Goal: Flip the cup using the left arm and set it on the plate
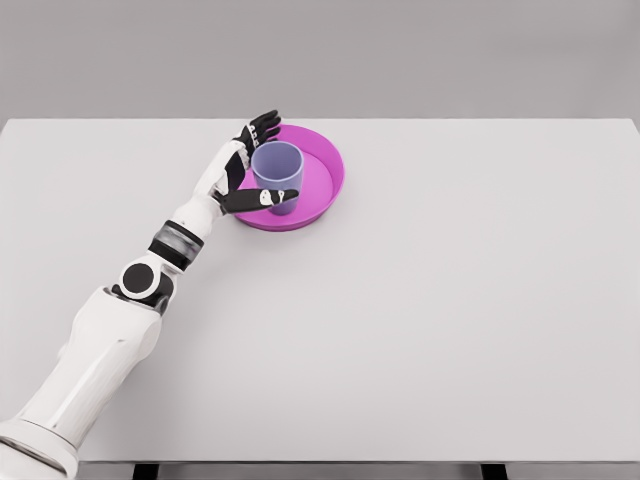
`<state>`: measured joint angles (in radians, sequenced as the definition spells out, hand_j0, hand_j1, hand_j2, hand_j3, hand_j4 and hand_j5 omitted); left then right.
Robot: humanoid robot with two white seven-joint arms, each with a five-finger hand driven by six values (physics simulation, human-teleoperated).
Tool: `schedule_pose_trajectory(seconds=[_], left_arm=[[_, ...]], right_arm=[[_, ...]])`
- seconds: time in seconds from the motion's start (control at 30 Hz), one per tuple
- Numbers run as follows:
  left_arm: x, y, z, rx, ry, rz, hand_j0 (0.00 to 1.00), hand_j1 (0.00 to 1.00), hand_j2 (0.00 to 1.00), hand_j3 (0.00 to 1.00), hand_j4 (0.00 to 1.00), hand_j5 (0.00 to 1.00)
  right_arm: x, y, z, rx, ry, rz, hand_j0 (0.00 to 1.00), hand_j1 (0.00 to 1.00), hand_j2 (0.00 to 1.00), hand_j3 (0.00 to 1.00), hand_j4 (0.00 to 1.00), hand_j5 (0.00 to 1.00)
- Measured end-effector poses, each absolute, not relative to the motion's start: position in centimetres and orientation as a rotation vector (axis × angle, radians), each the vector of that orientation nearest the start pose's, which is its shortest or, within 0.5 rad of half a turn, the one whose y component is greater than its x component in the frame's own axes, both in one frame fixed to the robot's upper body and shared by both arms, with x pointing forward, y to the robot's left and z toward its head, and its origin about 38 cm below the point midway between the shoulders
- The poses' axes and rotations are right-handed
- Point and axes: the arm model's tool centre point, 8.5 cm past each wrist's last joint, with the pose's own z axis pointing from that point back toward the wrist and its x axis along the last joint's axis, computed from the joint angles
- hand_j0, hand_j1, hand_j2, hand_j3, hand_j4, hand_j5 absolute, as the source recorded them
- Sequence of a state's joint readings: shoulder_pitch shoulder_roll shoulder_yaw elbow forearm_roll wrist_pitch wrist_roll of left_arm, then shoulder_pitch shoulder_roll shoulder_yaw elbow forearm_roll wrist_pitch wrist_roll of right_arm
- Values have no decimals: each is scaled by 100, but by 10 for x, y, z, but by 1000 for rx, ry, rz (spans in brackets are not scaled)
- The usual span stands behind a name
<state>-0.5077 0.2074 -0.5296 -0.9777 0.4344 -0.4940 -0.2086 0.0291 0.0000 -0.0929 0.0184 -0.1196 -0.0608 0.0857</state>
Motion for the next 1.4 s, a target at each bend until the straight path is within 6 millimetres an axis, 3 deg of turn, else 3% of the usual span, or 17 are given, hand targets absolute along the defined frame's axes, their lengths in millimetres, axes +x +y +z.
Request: schedule_pose_trajectory(seconds=[1.4], left_arm=[[466,200,101,-354,-1825,-510,100,100,100,100,100,100]], right_arm=[[-17,-265,-262,-11,-33,-210,100,100,100,100,100,100]])
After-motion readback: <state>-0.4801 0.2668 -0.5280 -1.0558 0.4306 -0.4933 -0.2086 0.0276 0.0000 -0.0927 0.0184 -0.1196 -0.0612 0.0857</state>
